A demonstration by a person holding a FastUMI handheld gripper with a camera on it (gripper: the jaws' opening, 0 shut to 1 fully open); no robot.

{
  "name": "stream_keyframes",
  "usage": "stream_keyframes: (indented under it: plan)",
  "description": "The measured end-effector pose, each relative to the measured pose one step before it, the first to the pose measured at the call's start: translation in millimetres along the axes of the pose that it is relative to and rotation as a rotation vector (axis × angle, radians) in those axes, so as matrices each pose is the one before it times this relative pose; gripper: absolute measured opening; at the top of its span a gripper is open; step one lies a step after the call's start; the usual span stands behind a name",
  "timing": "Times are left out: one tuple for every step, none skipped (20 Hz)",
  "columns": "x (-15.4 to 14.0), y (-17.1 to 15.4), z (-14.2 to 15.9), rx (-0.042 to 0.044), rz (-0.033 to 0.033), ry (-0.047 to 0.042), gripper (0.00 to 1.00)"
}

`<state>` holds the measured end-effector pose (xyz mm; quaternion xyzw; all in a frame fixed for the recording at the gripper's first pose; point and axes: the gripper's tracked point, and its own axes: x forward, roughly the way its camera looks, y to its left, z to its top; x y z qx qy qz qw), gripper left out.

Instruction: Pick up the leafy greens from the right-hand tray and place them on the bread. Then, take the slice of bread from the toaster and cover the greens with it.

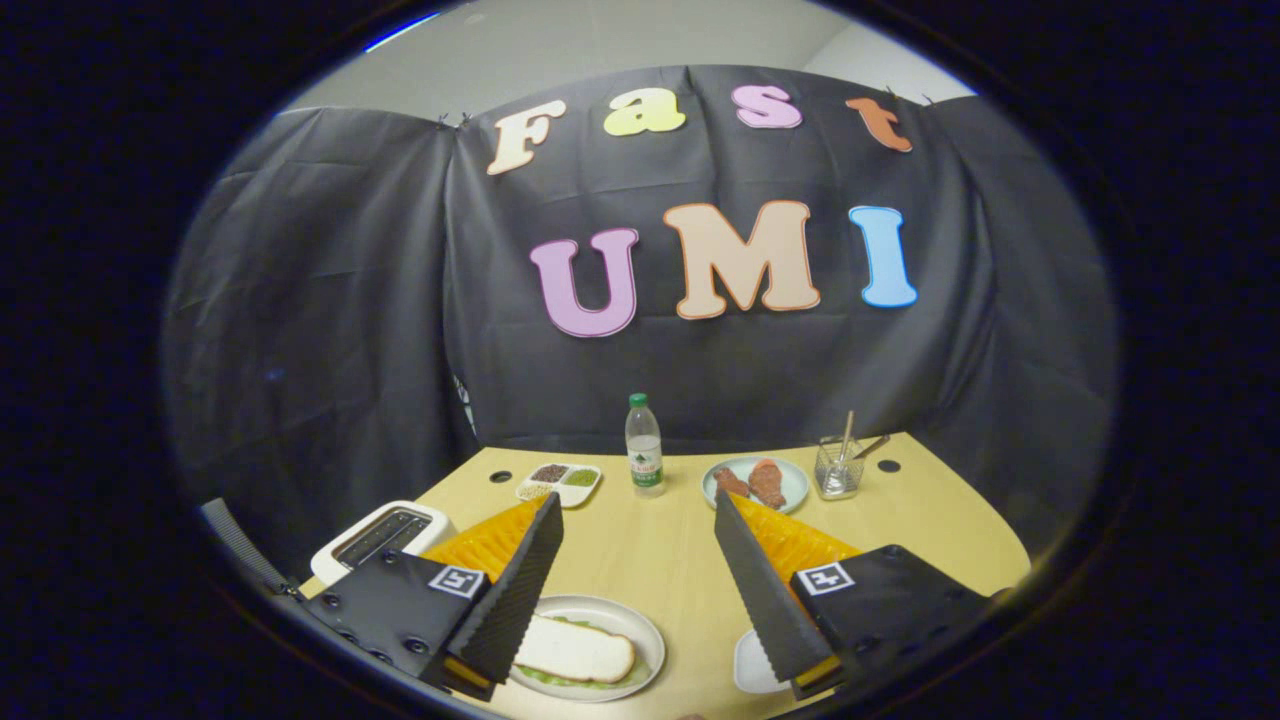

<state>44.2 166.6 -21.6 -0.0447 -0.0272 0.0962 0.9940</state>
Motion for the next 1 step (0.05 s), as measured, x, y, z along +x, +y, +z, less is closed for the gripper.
stream_keyframes:
  plan:
    - [-0.83, -0.46, 2.95, -0.00586, 0.00124, -0.00755, 0.97]
